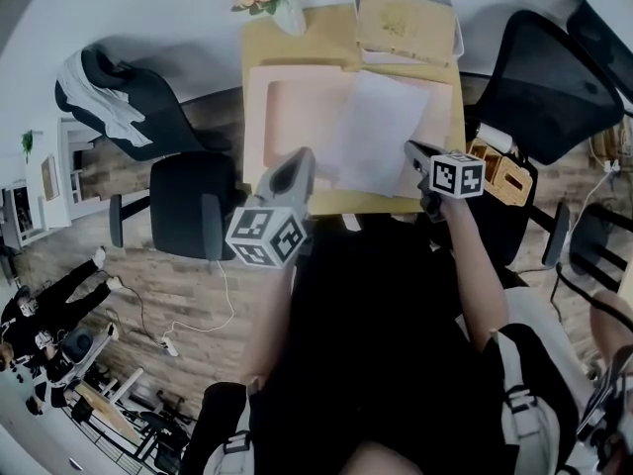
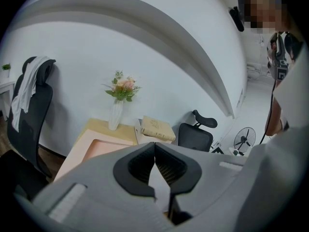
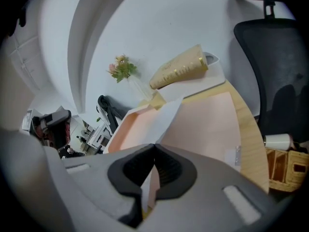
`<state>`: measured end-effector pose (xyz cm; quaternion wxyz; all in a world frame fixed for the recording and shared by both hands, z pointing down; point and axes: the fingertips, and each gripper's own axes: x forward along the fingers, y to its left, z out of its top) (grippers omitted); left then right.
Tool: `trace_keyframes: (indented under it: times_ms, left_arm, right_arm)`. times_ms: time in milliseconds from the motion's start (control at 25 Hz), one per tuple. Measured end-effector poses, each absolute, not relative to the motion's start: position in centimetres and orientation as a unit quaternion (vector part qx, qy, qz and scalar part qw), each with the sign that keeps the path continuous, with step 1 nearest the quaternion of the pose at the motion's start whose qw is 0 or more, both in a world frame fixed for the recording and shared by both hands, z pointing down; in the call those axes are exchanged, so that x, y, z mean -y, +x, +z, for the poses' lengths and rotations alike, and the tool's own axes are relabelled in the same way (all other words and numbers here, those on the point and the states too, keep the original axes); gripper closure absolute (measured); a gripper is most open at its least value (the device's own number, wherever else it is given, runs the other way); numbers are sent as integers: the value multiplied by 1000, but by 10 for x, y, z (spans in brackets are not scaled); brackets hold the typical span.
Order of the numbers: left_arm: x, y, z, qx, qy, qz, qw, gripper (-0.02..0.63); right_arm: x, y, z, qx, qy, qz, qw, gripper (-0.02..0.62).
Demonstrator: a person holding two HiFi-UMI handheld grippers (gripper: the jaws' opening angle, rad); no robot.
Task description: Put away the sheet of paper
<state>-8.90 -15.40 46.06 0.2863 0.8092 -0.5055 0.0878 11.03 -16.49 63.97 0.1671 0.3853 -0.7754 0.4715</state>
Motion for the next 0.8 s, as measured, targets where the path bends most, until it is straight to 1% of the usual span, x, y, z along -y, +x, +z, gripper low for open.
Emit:
trace_keyframes:
  times_ms: [160, 400, 480, 800]
  left_arm:
    - [153, -92, 460, 508, 808, 87, 286, 597]
    - [148, -101, 460, 514, 803, 88, 288, 597]
    - [148, -106, 460, 517, 801, 88, 289, 597]
    - [143, -128, 458, 529, 793, 89, 287, 597]
  right_arm:
    - [165, 111, 660, 772, 377, 472, 197, 592]
    - [166, 94, 676, 772, 364, 466, 234, 592]
    - [171, 88, 678, 766, 374, 467, 232, 592]
    - [200, 65, 687, 741, 422, 487, 191, 592]
